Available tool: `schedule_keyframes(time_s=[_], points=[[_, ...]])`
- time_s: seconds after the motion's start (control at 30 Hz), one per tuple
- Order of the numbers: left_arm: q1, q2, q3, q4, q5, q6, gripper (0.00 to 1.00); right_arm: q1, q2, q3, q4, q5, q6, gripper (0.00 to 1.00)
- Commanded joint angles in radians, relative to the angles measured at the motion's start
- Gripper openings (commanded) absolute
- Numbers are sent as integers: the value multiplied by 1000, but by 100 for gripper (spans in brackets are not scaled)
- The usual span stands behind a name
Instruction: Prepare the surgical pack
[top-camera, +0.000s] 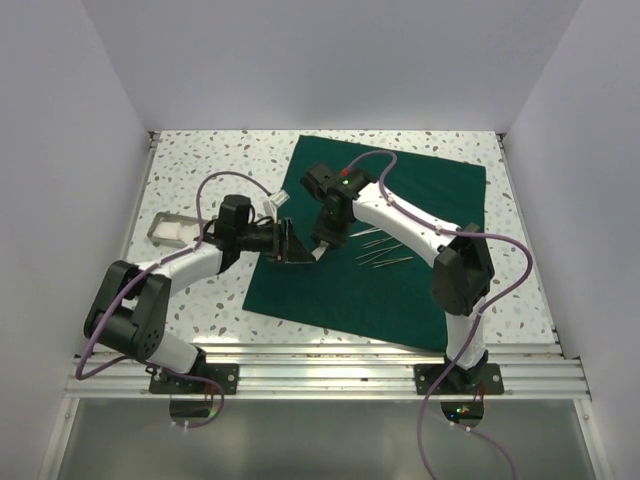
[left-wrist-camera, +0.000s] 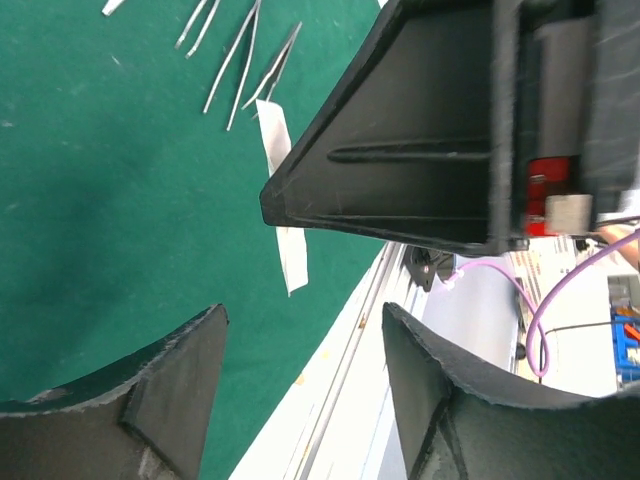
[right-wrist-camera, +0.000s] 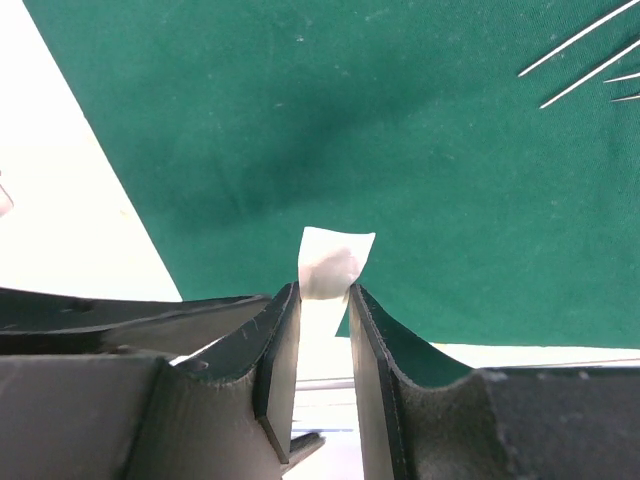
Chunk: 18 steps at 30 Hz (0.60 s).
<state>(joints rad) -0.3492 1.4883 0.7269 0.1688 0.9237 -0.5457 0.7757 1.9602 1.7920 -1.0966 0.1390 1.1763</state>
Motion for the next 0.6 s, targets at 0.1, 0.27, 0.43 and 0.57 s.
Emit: schedule_keyframes(time_s=[0.1, 0.27, 0.43, 0.57], points=[[-22, 41, 38, 95, 9, -11, 58, -4, -52, 49, -28, -1, -14, 30], [-25, 81, 62, 103, -5, -29, 51, -7, -50, 41, -23, -15, -21, 30], [-25, 122, 88, 132, -5, -51, 50, -6, -44, 43, -19, -29, -32, 29], [-28, 151, 111, 141, 12, -59, 41, -6, -49, 33, -14, -36, -35, 29]])
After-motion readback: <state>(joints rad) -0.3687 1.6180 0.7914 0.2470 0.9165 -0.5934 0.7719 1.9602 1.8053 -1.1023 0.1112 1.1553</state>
